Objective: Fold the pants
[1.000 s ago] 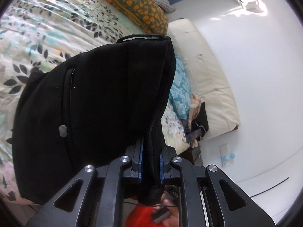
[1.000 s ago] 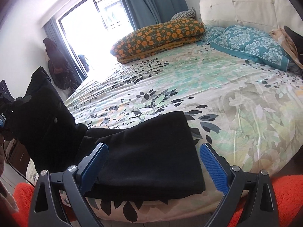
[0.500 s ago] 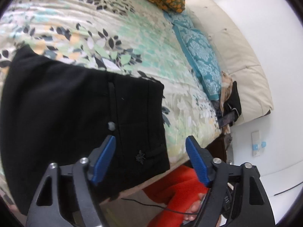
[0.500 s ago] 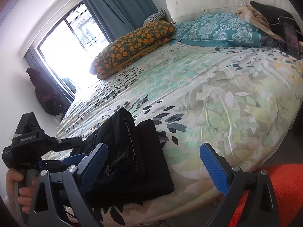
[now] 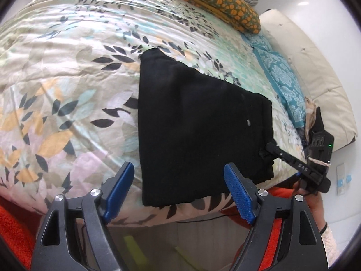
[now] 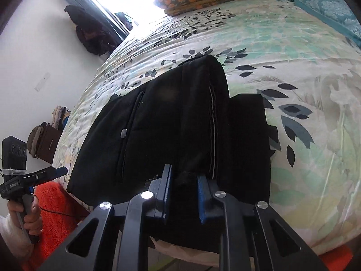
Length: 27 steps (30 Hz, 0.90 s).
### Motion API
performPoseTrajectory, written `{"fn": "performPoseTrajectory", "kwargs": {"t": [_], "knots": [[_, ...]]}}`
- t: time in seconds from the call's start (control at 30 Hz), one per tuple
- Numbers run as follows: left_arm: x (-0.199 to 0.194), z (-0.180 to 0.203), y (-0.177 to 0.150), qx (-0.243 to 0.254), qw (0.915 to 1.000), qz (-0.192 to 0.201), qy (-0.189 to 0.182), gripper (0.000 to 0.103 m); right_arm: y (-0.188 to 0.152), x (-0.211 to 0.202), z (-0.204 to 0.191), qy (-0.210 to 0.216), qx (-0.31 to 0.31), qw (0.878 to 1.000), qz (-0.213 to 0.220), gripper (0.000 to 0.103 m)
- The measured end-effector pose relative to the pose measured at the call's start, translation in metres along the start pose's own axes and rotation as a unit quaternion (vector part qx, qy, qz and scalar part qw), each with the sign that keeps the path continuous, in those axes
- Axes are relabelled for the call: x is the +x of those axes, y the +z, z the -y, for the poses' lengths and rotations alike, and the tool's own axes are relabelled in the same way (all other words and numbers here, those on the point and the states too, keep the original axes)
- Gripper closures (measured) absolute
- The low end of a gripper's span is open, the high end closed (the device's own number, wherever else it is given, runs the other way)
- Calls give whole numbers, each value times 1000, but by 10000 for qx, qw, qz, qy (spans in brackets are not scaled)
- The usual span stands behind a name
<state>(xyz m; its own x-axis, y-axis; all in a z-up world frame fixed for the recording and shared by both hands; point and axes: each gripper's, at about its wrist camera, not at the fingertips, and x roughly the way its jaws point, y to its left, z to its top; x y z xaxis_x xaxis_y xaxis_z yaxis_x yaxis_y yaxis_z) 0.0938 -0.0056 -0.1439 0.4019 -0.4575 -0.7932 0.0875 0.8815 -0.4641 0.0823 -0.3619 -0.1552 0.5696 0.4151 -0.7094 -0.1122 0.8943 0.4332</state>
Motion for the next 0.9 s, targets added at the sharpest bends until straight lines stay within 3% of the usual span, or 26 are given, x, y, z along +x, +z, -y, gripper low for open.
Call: {"fn": "performPoseTrajectory", "kwargs": {"t": [0.1, 0.2, 0.3, 0.37, 0.5, 0.6, 0.7, 0.73, 0.77, 0.83, 0.9], "knots": [[-6, 1, -1, 104, 9999, 118, 35, 20, 6, -48, -18, 59, -182, 9984, 529, 91], [-8, 12, 0, 328, 9992, 224, 69, 20, -2, -74, -23, -349, -162, 9969, 686, 91], [-2, 24, -2, 608, 9976, 243, 216, 20, -27, -49, 5, -846, 377, 9953, 279, 91], [3, 34, -5, 845, 9952, 251, 422, 20, -37, -35, 18, -858, 611, 9943, 147, 91], [15, 58, -15, 1515, 9853, 355, 712, 16, -32, -29, 18, -1031, 501, 9933, 151, 90], [44, 70, -24, 1984, 9741, 101, 1076, 11, -33, -29, 26, -908, 723, 9930, 209, 88], [48, 78, -27, 2327, 9627, -21, 1380, 14, -31, -37, 26, -663, 866, 9935, 319, 73], [39, 81, -24, 2373, 9628, 77, 1291, 14, -30, -45, 24, -610, 891, 9932, 432, 54], [29, 82, -19, 2360, 9643, 202, 1181, 13, -27, -56, 20, -619, 869, 9923, 625, 42], [12, 82, 1, 2205, 9685, 472, 1057, 10, -19, -82, 11, -690, 706, 9888, 1121, 38], [7, 79, 30, 1934, 9742, 655, 963, 8, 1, -96, -1, -652, 478, 9879, 1325, 38]]}}
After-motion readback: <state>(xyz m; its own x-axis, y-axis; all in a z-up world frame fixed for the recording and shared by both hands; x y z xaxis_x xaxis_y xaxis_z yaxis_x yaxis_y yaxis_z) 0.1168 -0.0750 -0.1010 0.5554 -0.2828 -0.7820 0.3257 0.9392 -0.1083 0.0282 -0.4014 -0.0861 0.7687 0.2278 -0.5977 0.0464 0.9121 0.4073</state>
